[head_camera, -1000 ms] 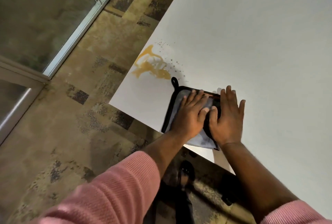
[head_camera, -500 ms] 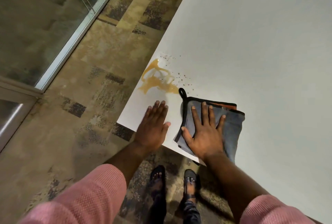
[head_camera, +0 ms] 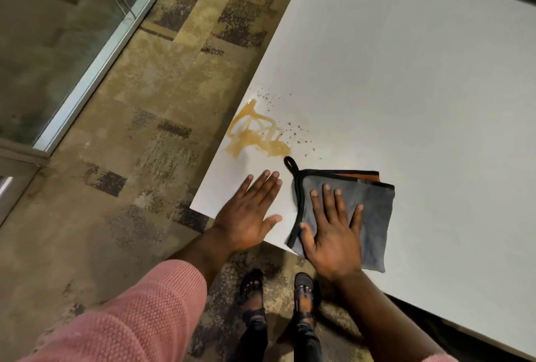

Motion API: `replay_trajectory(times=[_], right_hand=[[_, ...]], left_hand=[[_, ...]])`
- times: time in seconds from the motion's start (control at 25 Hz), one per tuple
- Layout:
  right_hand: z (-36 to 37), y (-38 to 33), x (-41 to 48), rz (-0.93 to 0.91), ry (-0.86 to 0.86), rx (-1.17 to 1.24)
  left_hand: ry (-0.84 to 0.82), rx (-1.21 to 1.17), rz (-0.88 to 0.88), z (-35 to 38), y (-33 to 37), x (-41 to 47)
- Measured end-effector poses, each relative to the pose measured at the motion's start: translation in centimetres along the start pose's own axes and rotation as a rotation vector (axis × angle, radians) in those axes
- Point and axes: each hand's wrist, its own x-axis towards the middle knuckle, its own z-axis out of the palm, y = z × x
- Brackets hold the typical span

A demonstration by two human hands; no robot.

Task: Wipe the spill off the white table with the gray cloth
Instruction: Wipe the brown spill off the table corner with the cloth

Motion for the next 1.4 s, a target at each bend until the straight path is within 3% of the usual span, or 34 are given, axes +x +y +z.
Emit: replay_trajectory(times=[0.44,0.72,0.88,1.12,1.4], right_hand=[[-1.9,-0.2,9.4,0.11,-0.004,0.062],[-1.4,1.6,3.3,-0.072,-0.007,0.058],[-2.7,2.0,8.7,-0.01,-0.025,-0.061],[-3.2,0.2,16.5,-0.014,-0.015,0.02],[-3.3,0.8,14.7,-0.231,0.004,0.087]], left_hand=[[0.041,-0.015,0.005,1.1,-0.3,0.2],[0.017,-0.02,0.071,0.2,-1.0,0.1],[0.064,-0.027,0.126,0.4,-2.2,0.6],[0.072,-0.098,0.124,1.0,-2.3,0.7],[0.04,-0.134,0.118,0.7,-2.2,0.6]])
